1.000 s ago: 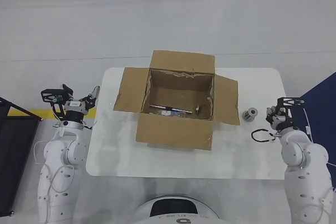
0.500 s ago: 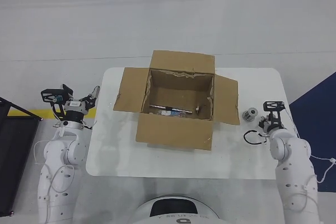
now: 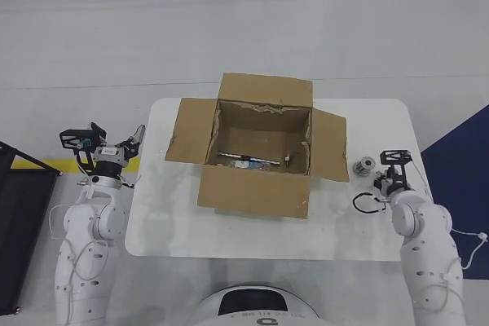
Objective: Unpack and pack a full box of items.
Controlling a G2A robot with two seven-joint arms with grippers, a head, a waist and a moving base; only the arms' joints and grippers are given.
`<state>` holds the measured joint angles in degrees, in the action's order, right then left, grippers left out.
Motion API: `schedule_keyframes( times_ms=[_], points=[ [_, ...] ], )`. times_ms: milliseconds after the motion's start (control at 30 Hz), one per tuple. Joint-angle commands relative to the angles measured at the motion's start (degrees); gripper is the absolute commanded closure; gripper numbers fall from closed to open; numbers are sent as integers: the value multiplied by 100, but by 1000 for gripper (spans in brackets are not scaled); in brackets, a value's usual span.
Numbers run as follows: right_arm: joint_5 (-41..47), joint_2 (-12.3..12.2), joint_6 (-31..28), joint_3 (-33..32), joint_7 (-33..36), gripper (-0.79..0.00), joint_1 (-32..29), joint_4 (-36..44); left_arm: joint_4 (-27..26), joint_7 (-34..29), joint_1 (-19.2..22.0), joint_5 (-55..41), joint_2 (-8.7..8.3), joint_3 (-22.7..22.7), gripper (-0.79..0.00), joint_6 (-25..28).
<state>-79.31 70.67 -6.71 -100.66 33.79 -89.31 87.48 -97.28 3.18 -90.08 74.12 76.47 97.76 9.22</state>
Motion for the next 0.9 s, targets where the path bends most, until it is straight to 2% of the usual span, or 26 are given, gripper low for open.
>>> schedule_keyframes(
  times_ms=[0, 167, 333, 567, 767, 800, 833, 867],
  points=[
    [-22, -2, -4, 16, -18, -302, -53, 30, 0, 0, 0, 0, 0, 0, -785, 0],
    [-40, -9, -66, 26, -110, -329, -219, 213, 0, 0, 0, 0, 0, 0, -785, 0],
    [313, -35, -295, -273, -376, -329, -471, 549, 0, 0, 0, 0, 0, 0, -785, 0],
    [1013, -93, -1136, -762, -595, -320, -887, 1385, 0, 0, 0, 0, 0, 0, -785, 0],
    [1392, -138, -2082, -638, -566, -317, -1000, 2231, 0, 0, 0, 0, 0, 0, -785, 0],
    [1511, -146, -2253, -556, -498, -363, -999, 2387, 0, 0, 0, 0, 0, 0, -785, 0],
    [1579, -150, -2324, -501, -434, -770, -991, 2476, 0, 0, 0, 0, 0, 0, -785, 0],
    [1604, -152, -2331, -488, -396, -785, -987, 2501, 0, 0, 0, 0, 0, 0, -785, 0]
  ],
)
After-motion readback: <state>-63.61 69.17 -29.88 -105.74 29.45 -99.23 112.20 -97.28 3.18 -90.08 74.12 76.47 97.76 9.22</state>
